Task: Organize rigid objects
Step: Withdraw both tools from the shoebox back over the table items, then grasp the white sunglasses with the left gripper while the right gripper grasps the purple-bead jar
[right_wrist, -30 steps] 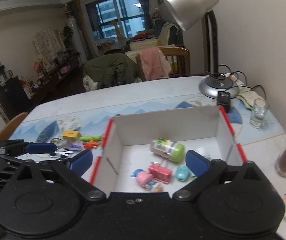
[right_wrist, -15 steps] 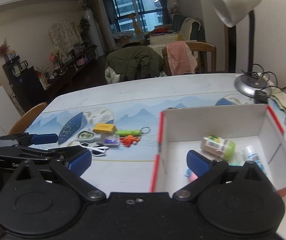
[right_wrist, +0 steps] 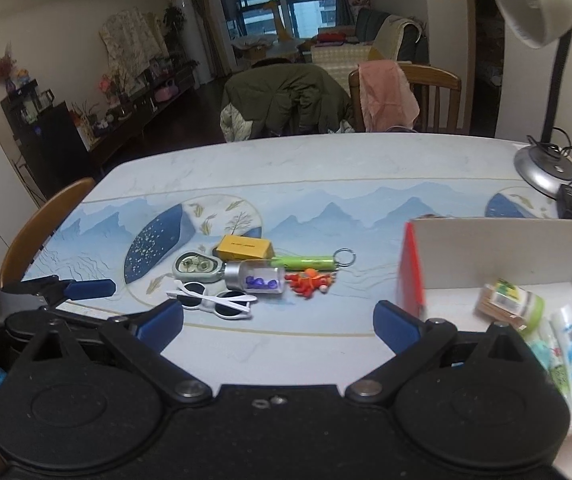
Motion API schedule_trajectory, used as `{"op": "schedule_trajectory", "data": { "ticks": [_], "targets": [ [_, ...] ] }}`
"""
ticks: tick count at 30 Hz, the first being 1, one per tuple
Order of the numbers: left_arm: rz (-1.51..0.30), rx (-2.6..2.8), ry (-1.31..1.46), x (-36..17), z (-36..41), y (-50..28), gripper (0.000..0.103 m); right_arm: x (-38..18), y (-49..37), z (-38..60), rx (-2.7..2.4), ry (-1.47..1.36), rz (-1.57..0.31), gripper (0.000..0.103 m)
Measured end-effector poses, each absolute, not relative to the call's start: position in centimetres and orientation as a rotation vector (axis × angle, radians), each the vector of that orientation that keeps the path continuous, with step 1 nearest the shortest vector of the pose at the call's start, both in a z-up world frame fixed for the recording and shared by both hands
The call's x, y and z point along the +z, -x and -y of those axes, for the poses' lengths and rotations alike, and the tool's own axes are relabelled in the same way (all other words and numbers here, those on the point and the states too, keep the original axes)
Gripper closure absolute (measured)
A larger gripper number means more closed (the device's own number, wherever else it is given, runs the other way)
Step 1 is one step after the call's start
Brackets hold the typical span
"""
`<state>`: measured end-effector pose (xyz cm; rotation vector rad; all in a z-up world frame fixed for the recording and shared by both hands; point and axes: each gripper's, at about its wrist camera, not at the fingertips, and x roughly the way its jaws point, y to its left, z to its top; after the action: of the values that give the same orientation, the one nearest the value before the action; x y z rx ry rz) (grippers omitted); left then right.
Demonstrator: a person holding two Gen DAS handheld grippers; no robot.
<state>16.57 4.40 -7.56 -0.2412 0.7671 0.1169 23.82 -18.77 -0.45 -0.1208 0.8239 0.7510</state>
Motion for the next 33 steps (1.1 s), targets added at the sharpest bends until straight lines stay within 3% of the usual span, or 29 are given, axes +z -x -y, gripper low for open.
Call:
{"op": "schedule_trajectory", "data": {
  "ticks": [19,33],
  "targets": [
    [-0.845,0.133,0.216,-14.7,-10.5,-20.2,0.002,-6.2,-28.2,8.7,0.721,0.269,-0.921,0.003],
    [-0.816,0.117,0.165,-15.9,-9.8,-21.8,0.004,-10.0,-30.7,5.6,0.683,0.329,-0.988,0.006]
  ]
}}
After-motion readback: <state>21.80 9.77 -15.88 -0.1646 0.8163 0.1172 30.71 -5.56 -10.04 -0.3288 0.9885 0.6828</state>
